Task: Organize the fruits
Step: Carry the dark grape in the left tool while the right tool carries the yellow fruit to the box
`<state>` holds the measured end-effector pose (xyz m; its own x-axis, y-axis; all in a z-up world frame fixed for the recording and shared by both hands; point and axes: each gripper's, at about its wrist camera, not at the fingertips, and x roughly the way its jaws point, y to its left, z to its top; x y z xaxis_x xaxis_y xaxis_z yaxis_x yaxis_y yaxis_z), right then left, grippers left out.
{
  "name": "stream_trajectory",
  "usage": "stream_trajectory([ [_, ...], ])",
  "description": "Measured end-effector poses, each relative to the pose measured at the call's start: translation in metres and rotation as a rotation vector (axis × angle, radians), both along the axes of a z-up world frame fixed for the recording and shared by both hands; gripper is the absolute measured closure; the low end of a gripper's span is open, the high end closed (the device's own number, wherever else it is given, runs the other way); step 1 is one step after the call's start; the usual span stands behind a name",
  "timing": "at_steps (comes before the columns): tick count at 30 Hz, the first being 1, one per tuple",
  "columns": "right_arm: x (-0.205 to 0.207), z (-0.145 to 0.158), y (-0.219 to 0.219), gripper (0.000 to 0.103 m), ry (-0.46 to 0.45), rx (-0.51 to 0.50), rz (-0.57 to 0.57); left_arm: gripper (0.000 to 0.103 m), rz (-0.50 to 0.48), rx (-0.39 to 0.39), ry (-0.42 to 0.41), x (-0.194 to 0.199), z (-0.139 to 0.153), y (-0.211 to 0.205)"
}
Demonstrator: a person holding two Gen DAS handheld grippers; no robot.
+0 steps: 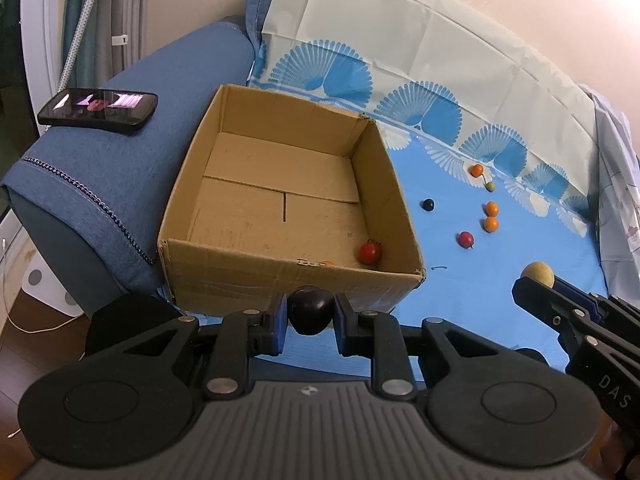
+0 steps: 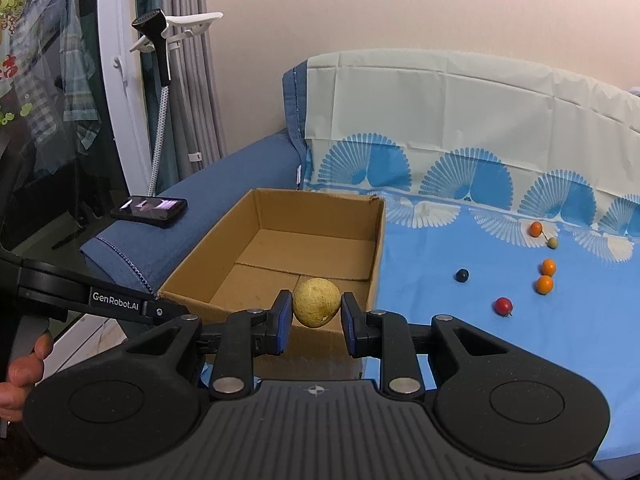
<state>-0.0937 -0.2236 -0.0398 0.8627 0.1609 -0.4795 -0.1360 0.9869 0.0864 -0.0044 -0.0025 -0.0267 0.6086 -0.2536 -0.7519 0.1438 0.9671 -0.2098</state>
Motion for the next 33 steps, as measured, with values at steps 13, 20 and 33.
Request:
stream_trajectory([
  [13,0.02,-0.009,0.005,0.076,0.039,-0.027,0.008,0.077,0.03,0.001,0.015,0.024,-0.006,0.01],
  [20,0.037,-0.013,0.008,0.076,0.055,-0.031,0.01,0.077,0.039,0.007,0.0,0.041,-0.004,0.012],
  [33,0.086,-0.027,0.019,0.076,0.099,-0.027,0.025,0.077,0.069,0.016,0.01,0.094,-0.007,0.012],
])
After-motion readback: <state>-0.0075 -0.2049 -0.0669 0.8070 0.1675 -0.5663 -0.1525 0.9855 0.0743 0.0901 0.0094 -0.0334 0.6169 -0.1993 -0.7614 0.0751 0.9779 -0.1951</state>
